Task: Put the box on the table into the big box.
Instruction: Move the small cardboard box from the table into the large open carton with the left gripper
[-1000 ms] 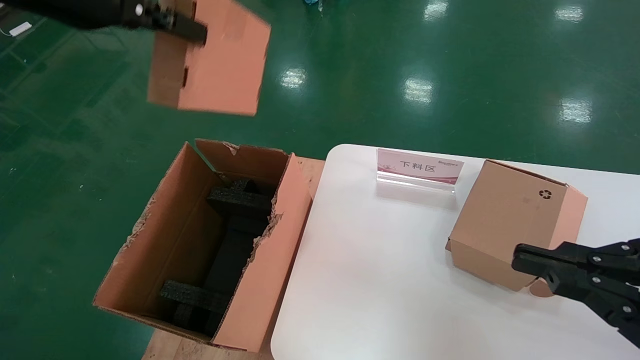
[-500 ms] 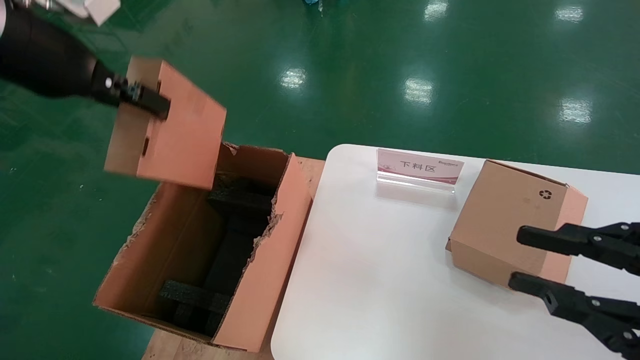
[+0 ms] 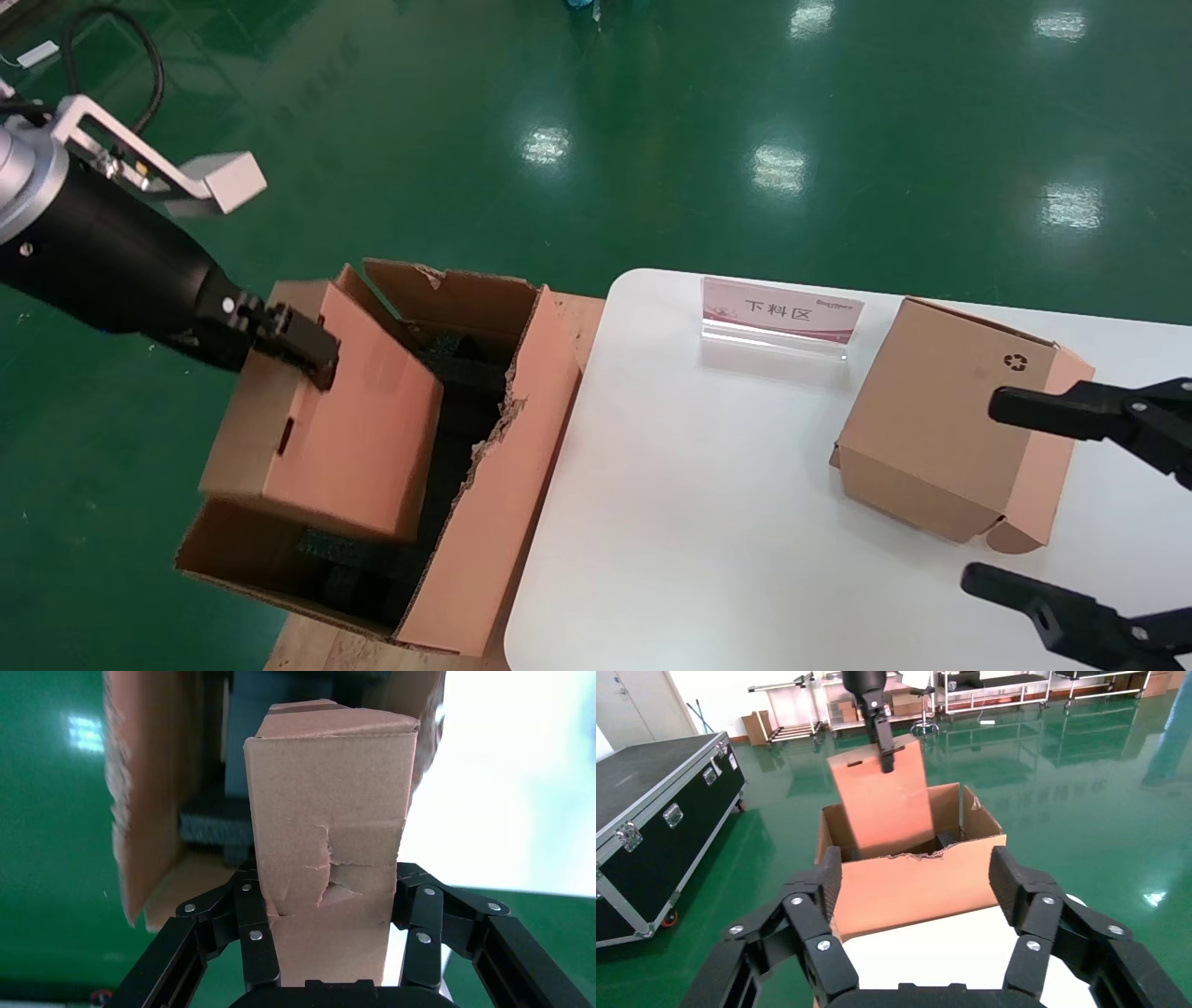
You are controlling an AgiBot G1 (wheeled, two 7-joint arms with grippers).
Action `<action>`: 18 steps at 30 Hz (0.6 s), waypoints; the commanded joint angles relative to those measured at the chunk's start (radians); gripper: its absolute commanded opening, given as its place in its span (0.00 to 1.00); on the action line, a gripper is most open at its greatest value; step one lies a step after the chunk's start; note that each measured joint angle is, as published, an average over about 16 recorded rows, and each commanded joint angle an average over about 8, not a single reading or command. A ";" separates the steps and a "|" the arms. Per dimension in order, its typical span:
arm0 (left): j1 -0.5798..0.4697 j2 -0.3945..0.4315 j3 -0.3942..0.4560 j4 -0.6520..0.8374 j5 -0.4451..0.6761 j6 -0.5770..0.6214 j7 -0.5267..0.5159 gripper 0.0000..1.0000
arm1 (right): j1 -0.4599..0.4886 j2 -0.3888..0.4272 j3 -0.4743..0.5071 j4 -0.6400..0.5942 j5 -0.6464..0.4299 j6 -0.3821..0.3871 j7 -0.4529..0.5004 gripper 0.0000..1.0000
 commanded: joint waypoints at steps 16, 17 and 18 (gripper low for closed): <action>-0.008 0.152 0.311 0.147 -0.225 0.033 0.145 0.00 | 0.000 0.000 0.000 0.000 0.000 0.000 0.000 1.00; -0.005 0.159 0.316 0.158 -0.231 0.032 0.160 0.00 | 0.000 0.000 0.000 0.000 0.000 0.000 0.000 1.00; -0.001 0.166 0.320 0.170 -0.235 0.031 0.175 0.00 | 0.000 0.000 0.000 0.000 0.000 0.000 0.000 1.00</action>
